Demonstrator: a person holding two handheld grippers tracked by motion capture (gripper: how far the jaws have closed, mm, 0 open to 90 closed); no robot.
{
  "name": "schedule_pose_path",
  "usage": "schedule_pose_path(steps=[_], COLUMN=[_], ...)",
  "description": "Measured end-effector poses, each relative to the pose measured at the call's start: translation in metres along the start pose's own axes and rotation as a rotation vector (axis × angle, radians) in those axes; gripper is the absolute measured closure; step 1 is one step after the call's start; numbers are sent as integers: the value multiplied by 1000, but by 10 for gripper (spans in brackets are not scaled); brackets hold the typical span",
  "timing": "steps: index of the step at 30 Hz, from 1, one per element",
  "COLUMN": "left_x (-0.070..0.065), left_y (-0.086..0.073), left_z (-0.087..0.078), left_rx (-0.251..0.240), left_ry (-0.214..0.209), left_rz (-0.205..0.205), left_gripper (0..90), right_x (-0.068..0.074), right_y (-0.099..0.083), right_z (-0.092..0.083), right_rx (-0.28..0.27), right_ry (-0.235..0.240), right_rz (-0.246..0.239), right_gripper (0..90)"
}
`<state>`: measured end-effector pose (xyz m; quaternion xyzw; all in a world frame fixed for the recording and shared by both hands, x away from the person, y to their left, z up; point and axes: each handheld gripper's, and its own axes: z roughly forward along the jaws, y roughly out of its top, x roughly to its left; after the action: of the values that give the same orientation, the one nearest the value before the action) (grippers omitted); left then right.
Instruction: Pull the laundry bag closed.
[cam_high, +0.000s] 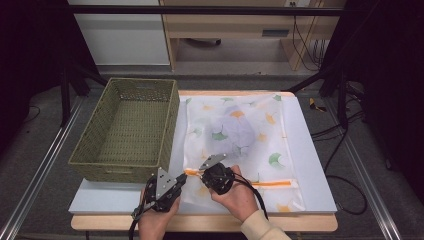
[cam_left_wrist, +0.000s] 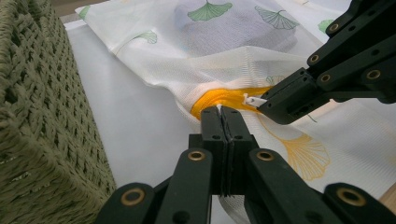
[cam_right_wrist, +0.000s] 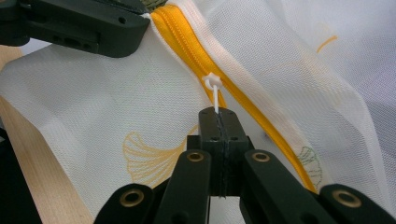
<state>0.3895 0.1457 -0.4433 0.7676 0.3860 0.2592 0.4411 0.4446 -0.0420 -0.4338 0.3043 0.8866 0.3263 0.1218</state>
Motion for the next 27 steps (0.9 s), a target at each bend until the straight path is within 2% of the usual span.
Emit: schedule_pose_path(steps=[27], left_x=[-1], left_y=[-2], left_z=[0], left_rx=[4], left_ry=[-8], left_rz=[2], left_gripper=[889], right_x=[-5], right_y=[-6], right_z=[2], right_rx=[18], right_ry=[-10], right_rz=[6], right_gripper=[900])
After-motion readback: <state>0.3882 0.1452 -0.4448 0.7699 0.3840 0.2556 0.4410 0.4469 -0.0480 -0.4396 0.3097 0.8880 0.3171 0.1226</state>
